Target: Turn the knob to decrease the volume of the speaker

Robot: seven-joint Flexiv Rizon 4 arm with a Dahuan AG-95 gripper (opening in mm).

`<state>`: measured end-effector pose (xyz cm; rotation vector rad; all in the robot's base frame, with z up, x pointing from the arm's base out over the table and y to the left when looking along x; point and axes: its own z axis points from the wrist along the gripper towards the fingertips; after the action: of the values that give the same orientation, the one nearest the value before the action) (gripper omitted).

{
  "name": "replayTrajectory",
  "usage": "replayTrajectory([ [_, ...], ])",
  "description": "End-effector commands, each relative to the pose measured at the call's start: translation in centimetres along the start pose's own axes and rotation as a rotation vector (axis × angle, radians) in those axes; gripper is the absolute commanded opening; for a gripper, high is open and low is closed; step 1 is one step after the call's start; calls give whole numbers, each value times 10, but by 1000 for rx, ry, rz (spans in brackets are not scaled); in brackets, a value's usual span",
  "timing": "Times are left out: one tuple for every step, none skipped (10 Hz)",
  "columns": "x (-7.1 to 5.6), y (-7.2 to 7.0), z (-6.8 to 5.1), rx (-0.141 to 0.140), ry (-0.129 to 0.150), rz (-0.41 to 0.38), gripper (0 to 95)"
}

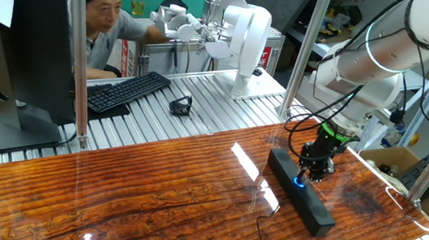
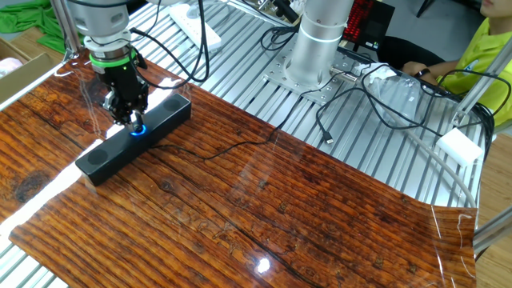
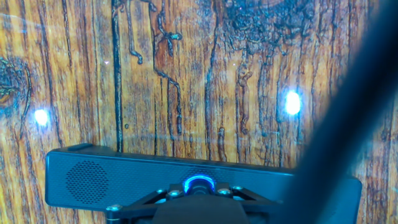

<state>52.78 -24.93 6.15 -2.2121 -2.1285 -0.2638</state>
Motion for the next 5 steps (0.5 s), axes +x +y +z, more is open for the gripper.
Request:
replayTrajectory([
  [0,0,1,1,0,-2,0],
  [0,0,1,-1,0,-3,0],
  [0,0,1,0,1,-3,0],
  [0,0,1,0,2,-4,0],
  [0,0,1,0,2,-8,0],
])
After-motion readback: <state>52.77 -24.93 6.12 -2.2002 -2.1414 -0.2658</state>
